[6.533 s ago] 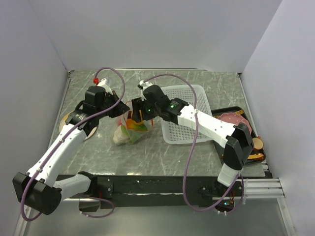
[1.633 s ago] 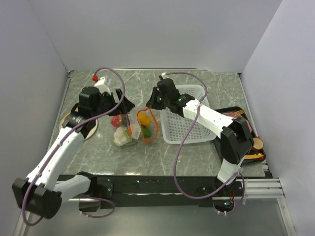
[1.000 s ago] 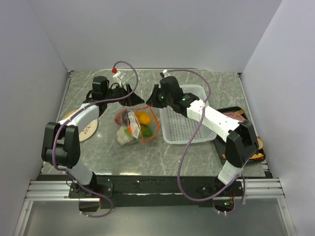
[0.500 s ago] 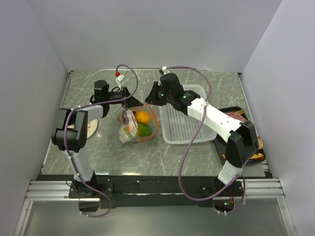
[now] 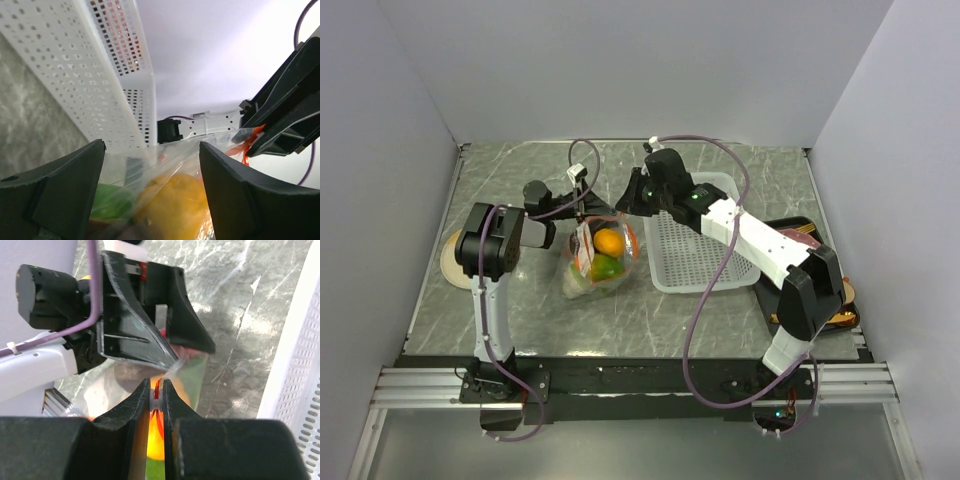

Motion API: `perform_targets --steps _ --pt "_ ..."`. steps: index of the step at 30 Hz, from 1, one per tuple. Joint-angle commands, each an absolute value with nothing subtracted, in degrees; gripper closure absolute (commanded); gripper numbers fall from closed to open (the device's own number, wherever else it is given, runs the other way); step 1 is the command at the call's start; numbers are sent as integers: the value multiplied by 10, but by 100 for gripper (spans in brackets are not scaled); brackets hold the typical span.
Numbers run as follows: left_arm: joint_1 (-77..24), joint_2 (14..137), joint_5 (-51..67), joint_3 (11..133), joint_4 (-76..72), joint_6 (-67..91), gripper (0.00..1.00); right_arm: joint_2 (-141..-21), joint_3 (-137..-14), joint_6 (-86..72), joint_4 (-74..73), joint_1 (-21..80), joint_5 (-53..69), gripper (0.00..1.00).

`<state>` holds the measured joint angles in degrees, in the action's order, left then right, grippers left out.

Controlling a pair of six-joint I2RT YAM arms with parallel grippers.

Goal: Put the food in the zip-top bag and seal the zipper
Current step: Zip the zipper food storage bag at the center of the board.

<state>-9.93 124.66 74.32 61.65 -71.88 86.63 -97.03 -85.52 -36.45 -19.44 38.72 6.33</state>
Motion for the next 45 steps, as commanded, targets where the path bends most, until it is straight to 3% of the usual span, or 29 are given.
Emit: perform_targets --steps 1,4,5,7,11,14,21,24,25,28,30,33,40,43,45 --pt "-110 1224 748 635 -1054 909 19 -957 -882 -359 -163 384 65 86" --pt "-112 1212 747 630 -1049 905 24 -961 -882 -359 -164 384 69 86" --pt "-113 1209 746 627 -1050 905 35 -961 -883 -359 -164 383 69 86" --pt "-114 1201 744 615 -1049 900 46 -961 -882 -359 -164 384 69 86" --pt "-115 1191 741 605 -1064 912 84 -961 -882 -353 -167 383 62 86" --pt "-115 1174 737 601 -1060 923 99 -961 -880 -351 -172 383 56 86" --pt "-115 1065 722 563 -872 758 99 -972 -888 -324 -200 379 33 86" --pt "-115 990 708 547 -662 588 99 -977 -889 -312 -203 375 30 85" --pt "-115 971 681 548 -501 534 99 -979 -889 -304 -204 374 29 85" --pt "-117 906 594 584 -202 331 99 -976 -889 -285 -198 373 39 85" --pt "-116 860 534 596 -123 282 99 -976 -891 -279 -200 373 47 85" --pt "-117 792 427 586 -51 269 99 -990 -909 -279 -219 374 52 85" --pt "-160 727 349 564 76 232 94 -1031 -938 -311 -256 367 2 84" --pt "-173 698 334 518 48 265 86 -1031 -937 -311 -255 357 6 84" --pt "-176 693 324 495 23 286 73 -1020 -916 -303 -229 357 8 82"
